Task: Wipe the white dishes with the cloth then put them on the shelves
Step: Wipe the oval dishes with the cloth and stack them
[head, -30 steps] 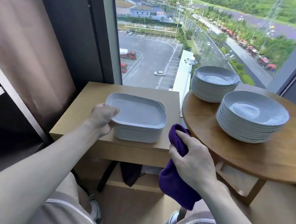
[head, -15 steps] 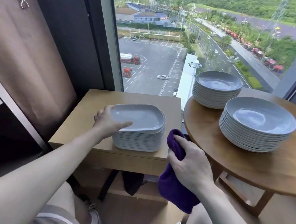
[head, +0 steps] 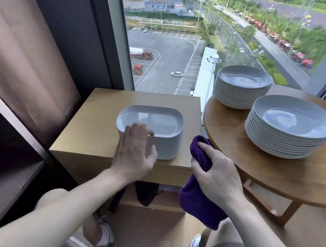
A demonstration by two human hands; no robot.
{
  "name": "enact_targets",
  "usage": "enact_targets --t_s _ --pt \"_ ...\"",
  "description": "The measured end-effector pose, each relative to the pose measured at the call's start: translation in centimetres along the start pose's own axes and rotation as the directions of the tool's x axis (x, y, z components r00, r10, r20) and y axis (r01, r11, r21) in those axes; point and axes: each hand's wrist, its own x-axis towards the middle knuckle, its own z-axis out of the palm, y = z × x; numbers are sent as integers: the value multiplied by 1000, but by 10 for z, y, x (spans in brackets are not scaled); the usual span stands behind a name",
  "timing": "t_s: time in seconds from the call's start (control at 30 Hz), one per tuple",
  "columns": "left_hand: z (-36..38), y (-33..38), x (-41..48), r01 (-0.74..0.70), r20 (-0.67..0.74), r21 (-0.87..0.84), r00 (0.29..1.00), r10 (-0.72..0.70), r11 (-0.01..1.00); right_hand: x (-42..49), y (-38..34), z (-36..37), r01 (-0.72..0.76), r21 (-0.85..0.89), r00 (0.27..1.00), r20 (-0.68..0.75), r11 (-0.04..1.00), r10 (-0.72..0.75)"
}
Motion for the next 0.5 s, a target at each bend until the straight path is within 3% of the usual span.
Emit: enact_targets --t_s 0.03,0.1,0.17,0.23,0.33,0.5 --pt "9 8 -17 5 34 -42 999 -3 999 1 1 0 -4 3 1000 -2 1000 4" --pt "27 22 -40 267 191 -128 952 -240 955 1 2 0 -4 7 1000 -7 1000 4" --pt "47 23 -43 654 336 -225 748 -573 722 1 2 1 -3 9 1000 -9 1000 3" --pt "63 16 -35 817 378 -356 569 -730 453 1 2 2 1 11 1000 -3 1000 -1" --pt "78 8 -26 802 343 -548 475 -810 238 1 1 6 6 26 1000 15 1000 -6" --pt "93 7 -16 707 325 -694 471 -820 132 3 1 11 -11 49 1000 21 999 10"
